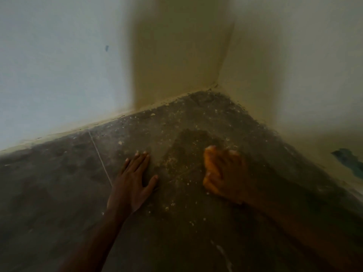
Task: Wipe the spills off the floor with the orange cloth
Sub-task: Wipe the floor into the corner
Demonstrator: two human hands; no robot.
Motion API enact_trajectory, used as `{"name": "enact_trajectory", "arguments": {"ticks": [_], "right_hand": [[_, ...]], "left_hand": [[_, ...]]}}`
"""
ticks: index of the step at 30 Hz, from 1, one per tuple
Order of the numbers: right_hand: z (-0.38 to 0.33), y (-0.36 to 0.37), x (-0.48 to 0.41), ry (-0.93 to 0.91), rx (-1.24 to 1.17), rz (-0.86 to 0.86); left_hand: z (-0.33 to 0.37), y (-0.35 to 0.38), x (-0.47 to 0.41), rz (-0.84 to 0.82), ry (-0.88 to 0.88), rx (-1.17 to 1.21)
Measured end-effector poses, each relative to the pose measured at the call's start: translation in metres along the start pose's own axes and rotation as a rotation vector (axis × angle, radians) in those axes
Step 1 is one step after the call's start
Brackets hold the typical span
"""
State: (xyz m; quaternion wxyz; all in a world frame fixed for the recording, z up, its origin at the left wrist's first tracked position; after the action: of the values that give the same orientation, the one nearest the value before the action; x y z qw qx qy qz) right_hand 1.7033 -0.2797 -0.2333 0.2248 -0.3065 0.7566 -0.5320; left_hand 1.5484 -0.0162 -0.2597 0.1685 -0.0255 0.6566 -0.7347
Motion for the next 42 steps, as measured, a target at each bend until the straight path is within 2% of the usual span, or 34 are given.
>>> {"name": "enact_trajectory", "arguments": {"ticks": [2, 4, 5, 6, 9, 11, 13, 15, 18, 20, 22, 24, 26, 28, 30, 32, 34, 36, 39, 42], "right_hand": [[0.056, -0.028, -0.032, 0.346, 0.021, 0.174], [0.064, -0.038, -0.075, 0.642, -0.054, 0.252], [0.052, -0.036, -0.098, 0.727, -0.164, 0.281], [0.035, -0.028, -0.120, 0.728, -0.246, 0.280], [-0.053, 0.015, -0.161, 0.321, -0.194, 0.084], [-0.101, 0.035, -0.142, 0.063, -0.117, -0.027], [-0.116, 0.042, -0.094, -0.057, -0.091, -0.047], [-0.095, 0.040, -0.029, -0.070, -0.105, -0.047], [-0.008, 0.015, 0.039, 0.169, -0.030, 0.029], [0.038, -0.009, 0.019, 0.375, -0.023, 0.094], [0.038, -0.018, -0.024, 0.501, -0.133, 0.102], [0.003, 0.003, -0.037, 0.415, -0.150, 0.095], [-0.044, 0.029, 0.004, 0.147, -0.091, -0.033], [-0.042, 0.026, 0.055, -0.035, -0.073, -0.152], [0.009, 0.008, 0.043, 0.010, 0.024, -0.109], [0.053, -0.011, -0.009, 0.182, 0.066, -0.009], [0.055, -0.012, -0.075, 0.291, -0.046, 0.024], [0.020, 0.000, -0.134, 0.330, -0.160, 0.044], [-0.058, 0.022, -0.176, 0.211, -0.128, -0.033], [-0.113, 0.039, -0.139, -0.080, -0.074, -0.096]], "left_hand": [[0.000, 0.002, 0.001, -0.001, 0.007, -0.022], [0.000, 0.003, 0.000, 0.000, 0.005, -0.018], [0.000, 0.003, -0.001, -0.004, 0.006, -0.011], [-0.001, 0.002, -0.001, -0.012, 0.011, -0.003], [-0.003, 0.003, -0.002, -0.016, 0.005, 0.002], [-0.002, 0.003, 0.000, -0.025, 0.004, 0.013], [-0.002, 0.002, 0.000, -0.011, -0.003, 0.033], [-0.003, 0.001, -0.001, -0.014, 0.004, 0.044], [-0.001, 0.000, -0.001, -0.006, 0.010, 0.033], [0.002, -0.001, 0.000, 0.002, 0.016, 0.036], [0.001, -0.002, -0.001, 0.003, 0.015, 0.032], [0.001, -0.003, -0.002, -0.002, 0.006, 0.035], [0.001, -0.003, -0.001, -0.014, -0.010, 0.042], [0.002, -0.004, -0.001, -0.021, -0.014, 0.044], [0.001, -0.004, -0.001, -0.019, -0.012, 0.032], [0.002, -0.003, -0.001, -0.012, -0.002, 0.016], [0.003, -0.002, 0.001, 0.002, -0.006, 0.016], [0.000, -0.001, 0.001, 0.012, -0.029, 0.037], [-0.001, -0.002, 0.000, 0.041, -0.052, 0.050], [-0.001, -0.004, 0.003, 0.054, -0.072, 0.075]]}}
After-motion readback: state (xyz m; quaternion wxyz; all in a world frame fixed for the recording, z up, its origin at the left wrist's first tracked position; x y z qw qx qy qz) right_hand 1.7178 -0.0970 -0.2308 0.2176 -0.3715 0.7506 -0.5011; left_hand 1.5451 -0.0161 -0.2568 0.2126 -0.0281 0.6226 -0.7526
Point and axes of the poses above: each hand's wrist, its own x-axis away from the middle knuckle, its own y-axis out of the palm, z = x × y, the point moved 5 cm from there along -x, towards the middle knuckle, and after that the axes turned 15 degrees about -x, right-handed, at the moved point
